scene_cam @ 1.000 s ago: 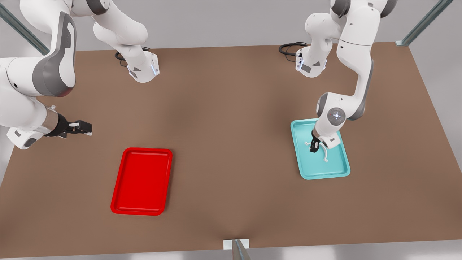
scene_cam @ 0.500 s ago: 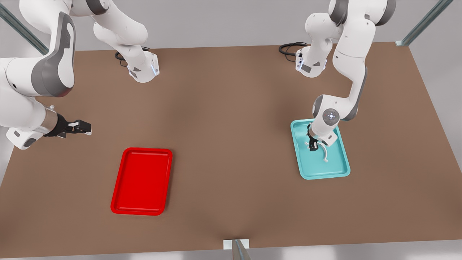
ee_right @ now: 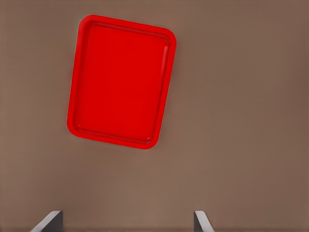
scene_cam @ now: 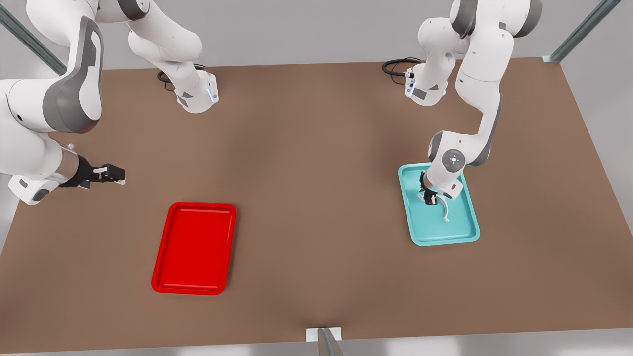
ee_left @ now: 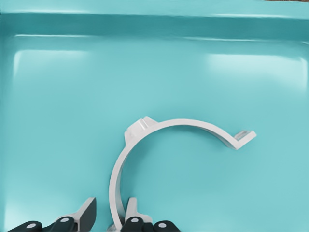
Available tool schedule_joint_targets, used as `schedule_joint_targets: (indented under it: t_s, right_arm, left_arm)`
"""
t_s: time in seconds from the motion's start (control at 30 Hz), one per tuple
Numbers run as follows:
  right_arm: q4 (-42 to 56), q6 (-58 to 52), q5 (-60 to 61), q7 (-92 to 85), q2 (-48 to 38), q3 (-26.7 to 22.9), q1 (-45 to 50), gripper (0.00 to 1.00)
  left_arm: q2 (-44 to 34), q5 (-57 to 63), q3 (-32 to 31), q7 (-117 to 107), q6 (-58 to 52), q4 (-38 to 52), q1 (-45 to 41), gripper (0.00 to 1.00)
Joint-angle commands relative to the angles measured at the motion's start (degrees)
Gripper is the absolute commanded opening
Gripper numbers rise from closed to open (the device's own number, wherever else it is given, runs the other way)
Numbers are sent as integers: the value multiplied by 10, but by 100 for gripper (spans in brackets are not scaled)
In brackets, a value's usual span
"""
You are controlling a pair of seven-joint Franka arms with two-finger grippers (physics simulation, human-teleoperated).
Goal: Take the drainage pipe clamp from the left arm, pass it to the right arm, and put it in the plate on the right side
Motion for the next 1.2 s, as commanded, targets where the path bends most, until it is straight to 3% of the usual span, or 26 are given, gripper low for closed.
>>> schedule_joint_targets:
  t_s: [0.0, 0.07, 0.3, 0.53, 0.6, 0.77, 0.87, 1.17]
  right_arm:
    - [0, -1, 1, -5, -1, 0, 0, 100]
    - [0, -1, 0, -6, -1, 0, 0, 100]
    - [0, 0, 0, -6, -1, 0, 0, 100]
    - [1, 0, 0, -6, -1, 0, 1, 100]
    - [3, -1, 0, -7, -1, 2, 7, 100]
    - [9, -5, 9, -21, -5, 103, 4, 100]
    - [34, 2, 53, -72, -1, 137, 2, 100]
    - [40, 3, 54, -76, 13, 139, 6, 100]
  left_arm:
    - [0, 1, 1, -53, 2, 0, 0, 29]
    - [0, 1, 2, -53, 2, 0, 0, 21]
    - [-22, 1, 3, -30, 1, 0, -3, 21]
    - [-83, 1, -6, 275, -23, 20, -69, 21]
    - [-78, 1, -37, 325, -90, 78, -69, 21]
    - [-77, -3, -64, 382, -176, 156, -95, 21]
    - [-75, -6, -69, 382, -211, 191, -110, 21]
    - [2, -5, -92, 464, -288, 374, -141, 21]
